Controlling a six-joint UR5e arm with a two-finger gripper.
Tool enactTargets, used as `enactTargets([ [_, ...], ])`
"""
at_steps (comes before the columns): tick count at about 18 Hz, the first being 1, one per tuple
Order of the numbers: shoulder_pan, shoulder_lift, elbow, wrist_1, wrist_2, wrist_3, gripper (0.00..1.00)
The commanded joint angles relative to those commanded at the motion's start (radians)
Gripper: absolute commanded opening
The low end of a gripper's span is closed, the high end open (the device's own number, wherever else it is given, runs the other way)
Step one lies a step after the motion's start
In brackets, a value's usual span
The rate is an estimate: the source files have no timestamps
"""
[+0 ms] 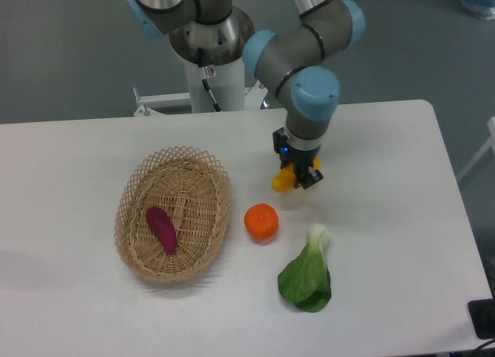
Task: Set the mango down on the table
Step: 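Move the held mango toward the orange and lower it to the table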
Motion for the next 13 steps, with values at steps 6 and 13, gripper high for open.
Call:
enactTargets([
  [6,-0.02,-0.005,-0.014,0.043,0.0,0.008,0.49],
  [13,-0.017,-0.009,-0.014,0.054,-0.003,-0.003,1.0],
])
